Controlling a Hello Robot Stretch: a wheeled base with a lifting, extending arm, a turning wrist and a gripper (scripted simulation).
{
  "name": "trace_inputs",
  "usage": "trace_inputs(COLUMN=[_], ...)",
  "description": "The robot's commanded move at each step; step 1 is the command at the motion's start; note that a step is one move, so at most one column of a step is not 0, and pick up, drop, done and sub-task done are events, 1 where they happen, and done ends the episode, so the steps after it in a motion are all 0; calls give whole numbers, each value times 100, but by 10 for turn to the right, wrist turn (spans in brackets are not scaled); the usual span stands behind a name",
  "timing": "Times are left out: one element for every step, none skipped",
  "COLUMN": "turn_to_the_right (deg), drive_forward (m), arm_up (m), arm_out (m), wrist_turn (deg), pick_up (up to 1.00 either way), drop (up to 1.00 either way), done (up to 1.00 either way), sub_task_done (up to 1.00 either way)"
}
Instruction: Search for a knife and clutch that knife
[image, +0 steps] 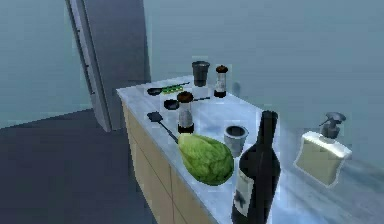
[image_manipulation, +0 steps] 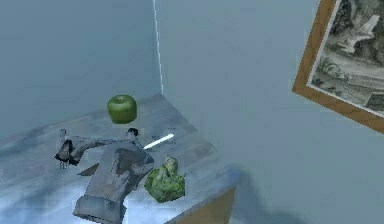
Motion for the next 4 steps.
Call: trace_inputs(turn_to_the_right=[-90, 0, 0, 0], drive_forward=[0, 0, 0, 0], arm_up=[0, 50, 38, 0], arm_out=[0, 0, 0, 28], wrist_turn=[0, 0, 0, 0], pick_up=[0, 0, 0, 0], drop=[0, 0, 0, 0], done=[0, 0, 0, 0], sub_task_done=[0, 0, 0, 0])
